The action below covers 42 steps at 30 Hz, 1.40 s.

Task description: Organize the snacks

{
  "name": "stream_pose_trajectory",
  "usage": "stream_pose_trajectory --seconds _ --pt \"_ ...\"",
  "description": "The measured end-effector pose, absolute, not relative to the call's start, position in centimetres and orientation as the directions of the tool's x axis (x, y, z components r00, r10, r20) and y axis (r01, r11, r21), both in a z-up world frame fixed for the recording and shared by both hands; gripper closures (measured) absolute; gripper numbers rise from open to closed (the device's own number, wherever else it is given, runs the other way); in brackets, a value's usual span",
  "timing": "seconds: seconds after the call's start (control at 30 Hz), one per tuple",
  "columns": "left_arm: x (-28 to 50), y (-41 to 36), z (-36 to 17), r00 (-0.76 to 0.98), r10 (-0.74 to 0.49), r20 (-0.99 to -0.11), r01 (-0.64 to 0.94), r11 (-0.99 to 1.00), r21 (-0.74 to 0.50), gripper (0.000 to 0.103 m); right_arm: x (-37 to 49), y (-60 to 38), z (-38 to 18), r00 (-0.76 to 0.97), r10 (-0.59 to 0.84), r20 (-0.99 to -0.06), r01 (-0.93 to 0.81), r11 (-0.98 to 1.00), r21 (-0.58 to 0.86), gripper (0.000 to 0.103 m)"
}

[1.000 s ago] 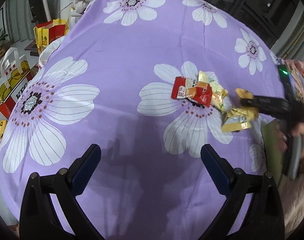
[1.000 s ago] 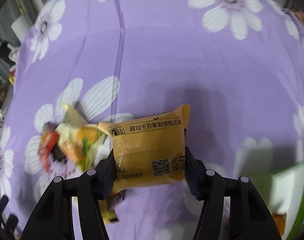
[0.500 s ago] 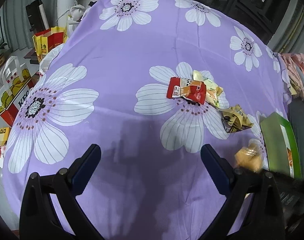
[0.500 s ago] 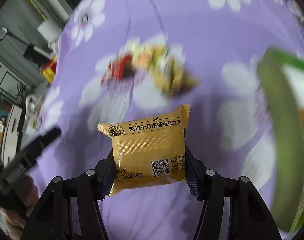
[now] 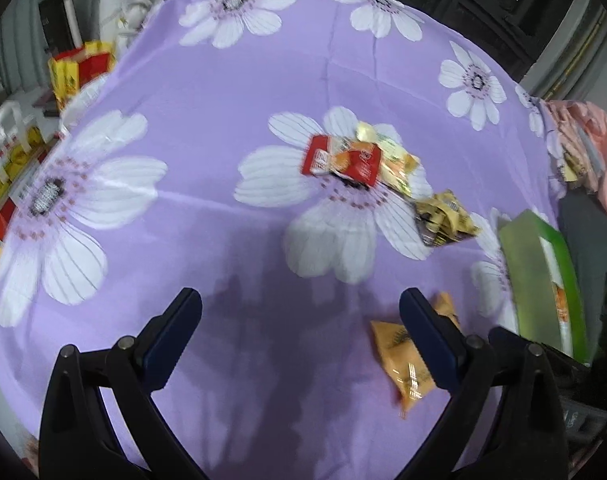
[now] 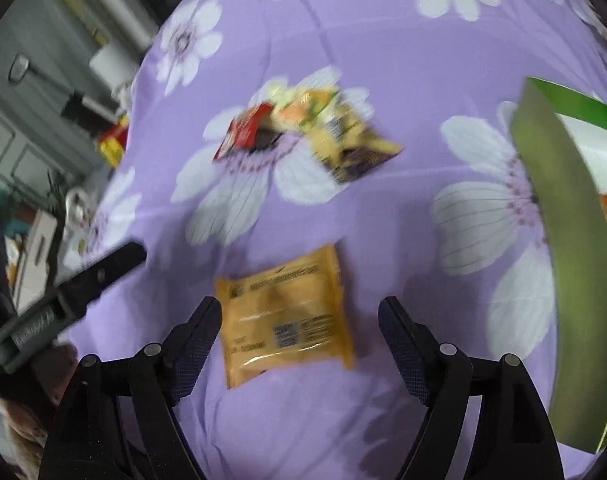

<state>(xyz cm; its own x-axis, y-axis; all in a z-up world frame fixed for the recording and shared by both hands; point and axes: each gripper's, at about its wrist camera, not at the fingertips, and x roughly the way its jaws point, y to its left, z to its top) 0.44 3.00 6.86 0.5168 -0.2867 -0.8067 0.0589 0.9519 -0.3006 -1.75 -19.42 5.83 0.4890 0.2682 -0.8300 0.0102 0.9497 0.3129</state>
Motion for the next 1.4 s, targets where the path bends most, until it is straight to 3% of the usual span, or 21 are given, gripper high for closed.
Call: stream_pose_trajectory --seconds 0.2,0.27,0.4,0.5,0.63,0.73,0.9,1.4 --pt "-0.3 0.1 5.6 0.384 -0.421 -0.822 0.140 0.906 -0.399 0.011 -1.7 -21.8 5.5 0.512 0.371 -0.775 0.033 0.893 0.449 0.022" --pt "-0.6 -0.9 4.9 0.341 -0.456 -0.822 0.137 0.889 -0.436 0.024 -1.3 -21.9 4.8 0.495 0.401 -0.771 0.044 0.875 0.483 0.023" --pt "-0.9 -2.7 3.6 0.275 -0.448 -0.851 0.144 0.894 -0.424 0.031 -0.7 -21.7 3.5 0.457 0.442 -0.772 0.060 0.851 0.522 0.038" --pt "-1.1 -3.1 3.1 0.265 -0.448 -0.854 0.138 0.894 -0.427 0.035 -0.3 -21.6 2.7 0.443 0.448 -0.776 0.079 0.844 0.531 0.042" --pt "-1.1 -3.3 2.8 0.256 -0.497 -0.829 0.147 0.868 -0.475 0.049 0.1 -21.0 1.7 0.415 0.465 -0.782 0.076 0.839 0.539 0.053" --pt "-1.2 -3.5 2.8 0.256 -0.523 -0.813 0.161 0.852 -0.498 0.060 0.1 -20.4 1.5 0.403 0.474 -0.783 0.069 0.837 0.542 0.056" --pt "-1.8 -4.1 3.8 0.312 -0.538 -0.783 0.206 0.843 -0.498 0.068 -0.4 -20.2 2.3 0.425 0.463 -0.778 0.045 0.847 0.529 0.057" --pt "-3.5 -8.5 11.2 0.515 -0.606 -0.607 0.437 0.794 -0.422 0.067 -4.7 -22.7 11.2 0.699 0.339 -0.630 -0.025 0.891 0.452 0.056"
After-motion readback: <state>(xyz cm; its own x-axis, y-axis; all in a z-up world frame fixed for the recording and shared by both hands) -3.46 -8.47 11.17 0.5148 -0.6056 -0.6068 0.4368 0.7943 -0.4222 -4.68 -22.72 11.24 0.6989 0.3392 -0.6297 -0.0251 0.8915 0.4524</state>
